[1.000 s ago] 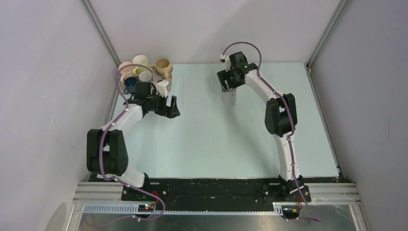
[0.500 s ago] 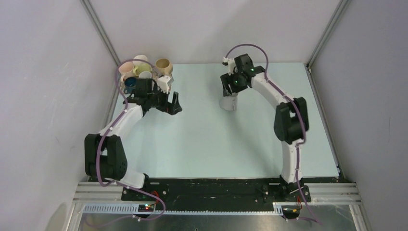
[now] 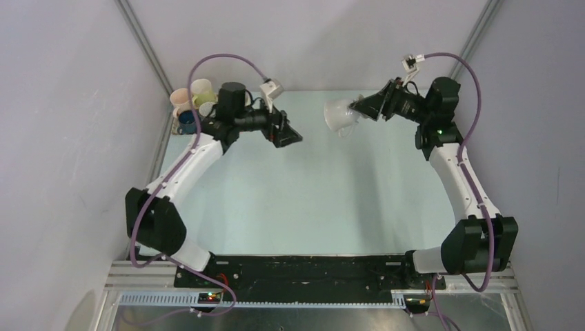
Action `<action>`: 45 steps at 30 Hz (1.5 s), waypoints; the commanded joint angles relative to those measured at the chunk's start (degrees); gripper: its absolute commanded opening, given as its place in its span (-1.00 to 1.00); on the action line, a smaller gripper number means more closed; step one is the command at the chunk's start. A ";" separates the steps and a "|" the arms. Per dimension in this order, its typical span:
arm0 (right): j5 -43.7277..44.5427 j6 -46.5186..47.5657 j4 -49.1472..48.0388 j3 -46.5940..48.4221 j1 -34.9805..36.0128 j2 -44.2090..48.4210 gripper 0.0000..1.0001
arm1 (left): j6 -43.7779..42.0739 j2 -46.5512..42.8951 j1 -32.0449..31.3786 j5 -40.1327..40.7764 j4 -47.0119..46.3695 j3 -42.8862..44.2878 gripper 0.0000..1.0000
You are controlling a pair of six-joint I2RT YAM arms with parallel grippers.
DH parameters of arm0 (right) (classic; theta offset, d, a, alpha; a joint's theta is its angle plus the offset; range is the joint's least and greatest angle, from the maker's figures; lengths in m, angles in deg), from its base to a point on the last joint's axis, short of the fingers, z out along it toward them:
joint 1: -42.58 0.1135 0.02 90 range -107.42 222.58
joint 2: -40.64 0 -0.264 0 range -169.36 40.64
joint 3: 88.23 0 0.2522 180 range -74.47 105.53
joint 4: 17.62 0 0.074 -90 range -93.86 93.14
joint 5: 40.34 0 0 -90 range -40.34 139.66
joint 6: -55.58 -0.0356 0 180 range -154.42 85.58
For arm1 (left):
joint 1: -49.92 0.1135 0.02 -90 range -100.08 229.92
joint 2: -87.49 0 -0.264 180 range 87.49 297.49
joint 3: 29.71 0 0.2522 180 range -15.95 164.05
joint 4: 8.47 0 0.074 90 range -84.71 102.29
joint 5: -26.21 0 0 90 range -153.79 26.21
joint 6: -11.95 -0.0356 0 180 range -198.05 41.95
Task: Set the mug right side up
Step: Turn over the cup at the center of the board.
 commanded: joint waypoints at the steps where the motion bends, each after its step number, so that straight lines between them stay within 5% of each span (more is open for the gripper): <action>1: -12.28 -22.64 -26.72 -7.82 -1.21 0.30 -1.00 | 6.62 4.13 -3.85 -10.06 -1.44 2.53 0.99; 7: -11.74 -40.92 -49.84 -14.68 -2.22 -0.67 -1.00 | 8.64 4.97 -8.16 -13.33 -2.51 3.52 0.99; 12: -7.99 -45.84 -57.49 -18.87 -2.12 -0.41 -1.00 | 16.21 5.07 -9.52 -13.10 -10.46 1.46 0.97; 16: -2.41 -44.48 -59.36 -23.96 -0.68 1.95 -1.00 | 30.67 5.14 -9.26 -11.62 -27.07 -3.94 0.97; 23: 5.06 -39.60 -59.71 -29.12 3.86 5.49 -1.00 | 46.39 7.88 -9.53 -9.62 -42.29 -8.39 0.97; 38: 7.48 -42.53 -63.23 -31.52 -3.26 8.89 -1.00 | 53.02 3.85 -7.30 -9.37 -54.16 -14.07 0.97; 45: 13.14 -42.39 -61.30 -33.32 -2.98 8.81 -1.00 | 63.54 4.10 -9.02 -10.47 -72.34 -18.07 0.97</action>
